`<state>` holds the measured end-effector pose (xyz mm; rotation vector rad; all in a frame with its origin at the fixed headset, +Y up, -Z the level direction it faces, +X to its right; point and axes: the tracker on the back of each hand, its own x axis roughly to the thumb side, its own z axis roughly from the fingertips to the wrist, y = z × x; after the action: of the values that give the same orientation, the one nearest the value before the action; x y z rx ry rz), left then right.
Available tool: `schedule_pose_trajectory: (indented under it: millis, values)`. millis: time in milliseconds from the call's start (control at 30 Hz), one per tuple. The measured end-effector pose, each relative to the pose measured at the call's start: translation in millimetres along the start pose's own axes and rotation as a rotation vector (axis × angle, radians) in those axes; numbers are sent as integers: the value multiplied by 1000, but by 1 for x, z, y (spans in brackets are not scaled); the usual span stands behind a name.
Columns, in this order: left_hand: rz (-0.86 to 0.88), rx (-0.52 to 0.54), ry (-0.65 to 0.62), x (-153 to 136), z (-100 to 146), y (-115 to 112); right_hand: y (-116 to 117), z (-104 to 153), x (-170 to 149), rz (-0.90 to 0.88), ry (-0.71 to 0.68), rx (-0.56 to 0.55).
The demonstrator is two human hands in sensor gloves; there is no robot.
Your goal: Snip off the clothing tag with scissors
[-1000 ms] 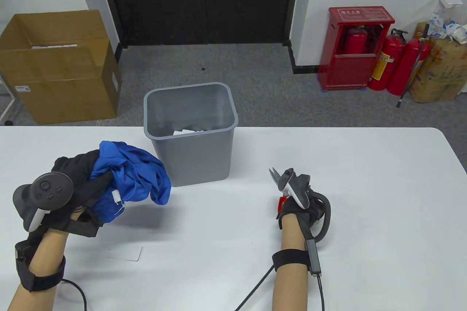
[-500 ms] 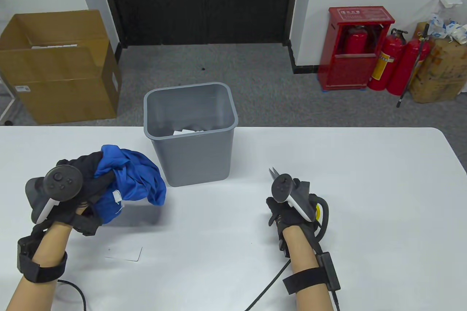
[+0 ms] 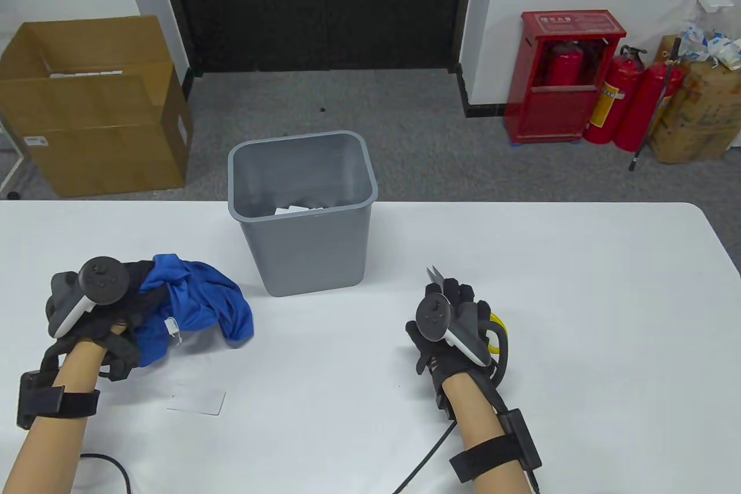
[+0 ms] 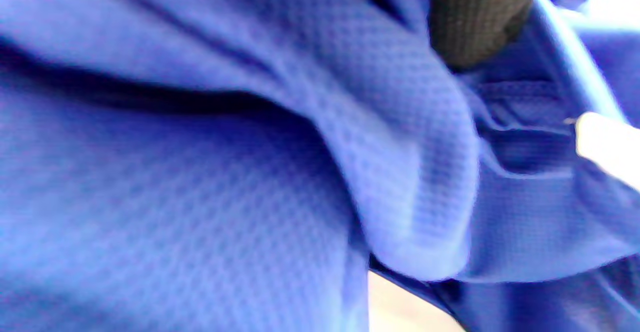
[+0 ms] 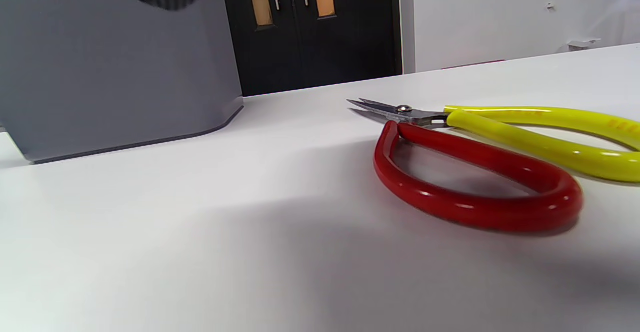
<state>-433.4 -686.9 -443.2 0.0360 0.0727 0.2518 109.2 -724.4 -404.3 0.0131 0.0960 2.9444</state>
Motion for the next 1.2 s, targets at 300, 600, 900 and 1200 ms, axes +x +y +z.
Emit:
schedule_pose_trajectory:
  millis: [300,600,900,1200]
  values:
    - [-154,-79,48,-13,-15,-37,5,-1,-3,-7,0,33]
    - [-227,-304,-6,-12,-13,-34,4,0,1,2,-20,56]
    - [-383,-174,-415,57,44,-11,-1,1,7,4,-47,52]
    - [-782,-182,-458,73,48,-70,-3,5,14,16,-76,58]
